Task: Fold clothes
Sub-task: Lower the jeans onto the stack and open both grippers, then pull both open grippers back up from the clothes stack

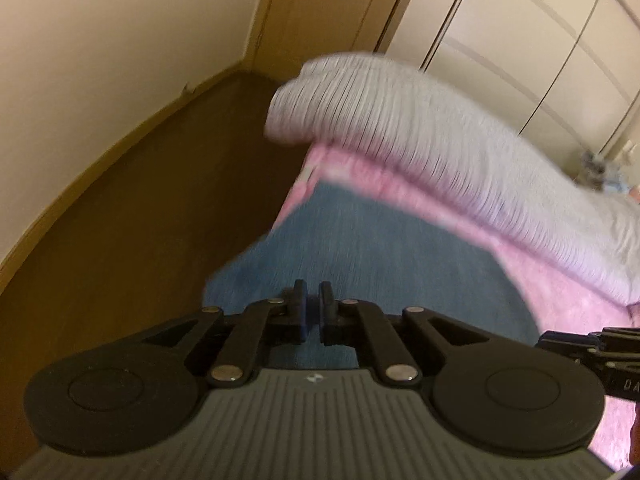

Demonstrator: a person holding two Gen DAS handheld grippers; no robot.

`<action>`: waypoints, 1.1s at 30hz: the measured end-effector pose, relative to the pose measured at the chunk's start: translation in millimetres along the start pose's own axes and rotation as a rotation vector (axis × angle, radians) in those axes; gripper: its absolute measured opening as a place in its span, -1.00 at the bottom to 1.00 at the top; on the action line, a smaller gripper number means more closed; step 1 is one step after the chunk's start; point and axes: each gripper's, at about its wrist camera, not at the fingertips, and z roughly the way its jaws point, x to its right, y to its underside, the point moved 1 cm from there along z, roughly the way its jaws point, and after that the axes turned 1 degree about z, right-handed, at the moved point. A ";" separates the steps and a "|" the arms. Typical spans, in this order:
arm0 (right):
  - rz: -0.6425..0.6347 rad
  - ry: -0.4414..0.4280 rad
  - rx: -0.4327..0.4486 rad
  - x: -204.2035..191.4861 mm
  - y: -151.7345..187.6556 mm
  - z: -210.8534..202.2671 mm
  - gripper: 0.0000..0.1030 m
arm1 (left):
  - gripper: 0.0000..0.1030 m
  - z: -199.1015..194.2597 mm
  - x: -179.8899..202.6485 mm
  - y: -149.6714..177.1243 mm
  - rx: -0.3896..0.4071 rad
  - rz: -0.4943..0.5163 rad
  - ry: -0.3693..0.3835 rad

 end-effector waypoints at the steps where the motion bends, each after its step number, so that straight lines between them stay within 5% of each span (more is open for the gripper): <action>1: -0.006 0.006 -0.028 -4.7 6.0 7.7 -0.63 | -0.94 2.2 -1.4 3.6 -0.008 -0.013 -0.011; 6: -0.066 0.036 -0.105 -14.8 14.3 38.3 -0.63 | -0.94 11.5 -5.5 4.8 -0.031 -0.054 -0.049; 15: -0.032 0.004 -0.083 -26.8 19.7 -7.1 -0.63 | -0.94 -39.5 1.9 15.0 -0.004 -0.095 -0.092; 24: -0.078 0.040 -0.198 -35.0 35.7 13.6 -0.63 | -0.93 -53.2 20.0 29.4 -0.046 -0.110 -0.174; 29: -0.012 0.001 -0.244 -31.8 44.2 -10.8 -0.57 | -0.63 -84.4 43.9 40.3 -0.113 -0.132 -0.229; 33: 0.027 0.043 -0.226 -29.4 53.5 -36.5 -0.21 | -0.41 -107.2 69.4 49.2 -0.159 -0.121 -0.266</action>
